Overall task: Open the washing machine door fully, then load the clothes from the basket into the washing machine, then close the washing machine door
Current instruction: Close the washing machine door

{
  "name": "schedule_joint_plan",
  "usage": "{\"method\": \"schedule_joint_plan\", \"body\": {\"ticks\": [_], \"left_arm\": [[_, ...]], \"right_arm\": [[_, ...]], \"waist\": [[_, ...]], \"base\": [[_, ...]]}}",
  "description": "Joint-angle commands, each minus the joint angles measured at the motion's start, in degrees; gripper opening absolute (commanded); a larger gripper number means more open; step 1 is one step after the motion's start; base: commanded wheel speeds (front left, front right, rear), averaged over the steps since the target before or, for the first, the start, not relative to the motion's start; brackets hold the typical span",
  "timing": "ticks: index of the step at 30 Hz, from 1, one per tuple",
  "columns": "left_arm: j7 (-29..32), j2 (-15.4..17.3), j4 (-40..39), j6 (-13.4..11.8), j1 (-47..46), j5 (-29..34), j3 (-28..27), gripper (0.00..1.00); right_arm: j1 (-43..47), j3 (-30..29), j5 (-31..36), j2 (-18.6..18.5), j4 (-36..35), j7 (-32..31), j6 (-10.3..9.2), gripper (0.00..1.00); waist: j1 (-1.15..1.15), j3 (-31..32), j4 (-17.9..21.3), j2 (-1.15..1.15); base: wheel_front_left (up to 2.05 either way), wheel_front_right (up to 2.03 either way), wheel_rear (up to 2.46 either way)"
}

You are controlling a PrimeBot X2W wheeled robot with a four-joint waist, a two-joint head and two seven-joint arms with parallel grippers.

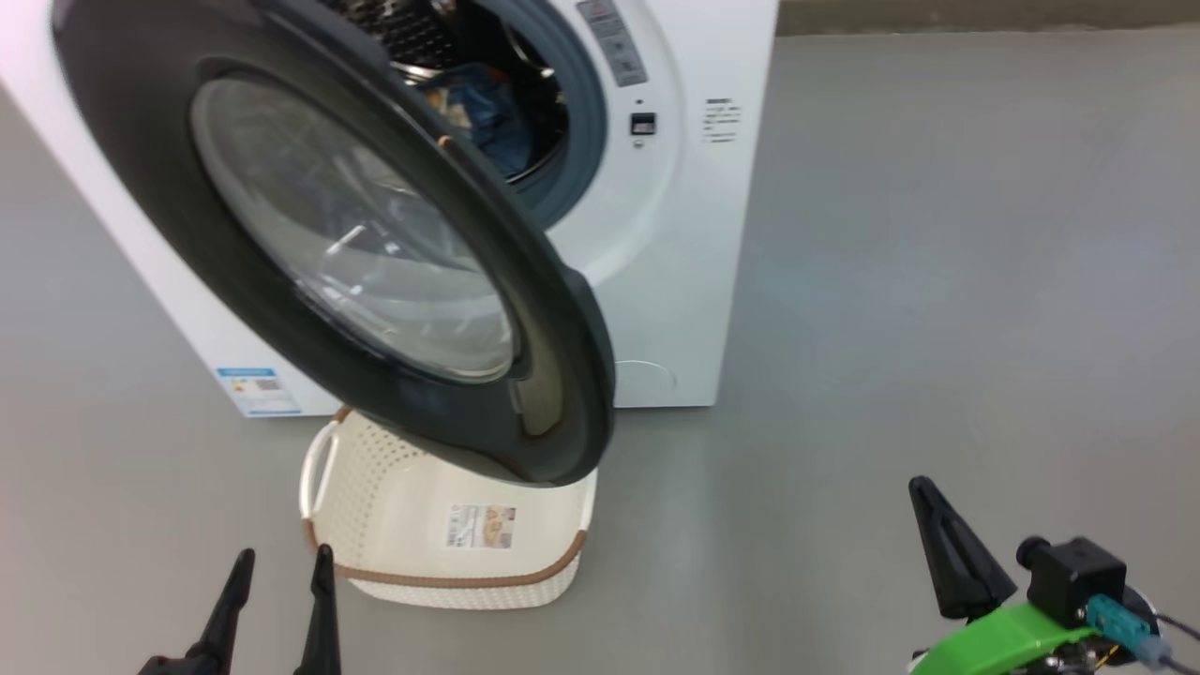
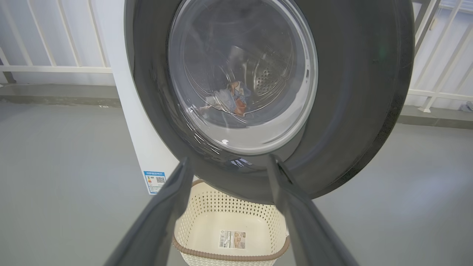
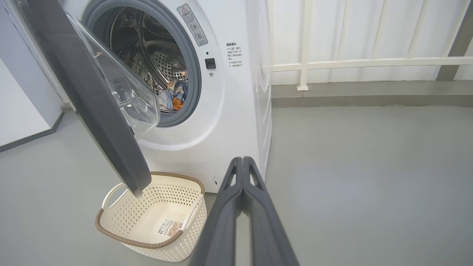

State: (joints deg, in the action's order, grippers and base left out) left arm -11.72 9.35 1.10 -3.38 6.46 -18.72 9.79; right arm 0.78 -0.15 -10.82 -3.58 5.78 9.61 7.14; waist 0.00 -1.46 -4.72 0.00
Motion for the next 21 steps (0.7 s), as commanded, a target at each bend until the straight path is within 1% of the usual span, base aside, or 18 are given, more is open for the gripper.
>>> {"method": "schedule_joint_plan", "body": {"ticks": [1,6,7,15,18,21], "left_arm": [[-0.88,0.54,-1.29,-0.21,-3.09,0.79,-1.38,1.0],[-1.18,0.02,-0.74,0.41,-4.47,0.84,-0.16,1.0],[-1.18,0.02,-0.74,0.41,-4.47,0.84,-0.16,1.0],[-1.88,-0.7,0.29,1.15,-6.7,1.51,1.64,1.0],[-2.06,-0.78,0.34,1.23,-7.1,1.6,1.92,1.0],[-2.19,-0.67,0.26,1.14,-7.25,1.75,2.0,1.0]], "right_arm": [[-3.83,1.35,-0.35,-1.02,0.46,0.3,0.35,0.0],[-8.84,1.71,-0.51,-2.04,5.49,0.83,0.35,0.0],[-8.84,1.71,-0.51,-2.04,5.49,0.83,0.35,0.0],[-17.81,1.77,-1.62,-2.79,13.95,2.39,0.35,0.0],[-21.46,1.8,-1.94,-2.56,16.77,3.17,0.35,0.0],[-25.32,2.16,-2.11,-2.19,18.14,3.93,0.35,0.0]], "waist": [[0.0,-0.1,-2.78,0.0],[0.0,-0.64,-6.38,0.0],[0.0,-0.64,-6.38,0.0],[0.0,-1.47,-11.35,0.0],[0.0,-1.5,-12.51,0.0],[0.0,-1.69,-13.05,0.0]], "base": [[0.0,0.0,0.0],[0.0,0.0,0.0],[0.0,0.0,0.0],[0.0,0.0,0.0],[0.0,0.0,0.0],[0.0,0.0,0.0]]}}
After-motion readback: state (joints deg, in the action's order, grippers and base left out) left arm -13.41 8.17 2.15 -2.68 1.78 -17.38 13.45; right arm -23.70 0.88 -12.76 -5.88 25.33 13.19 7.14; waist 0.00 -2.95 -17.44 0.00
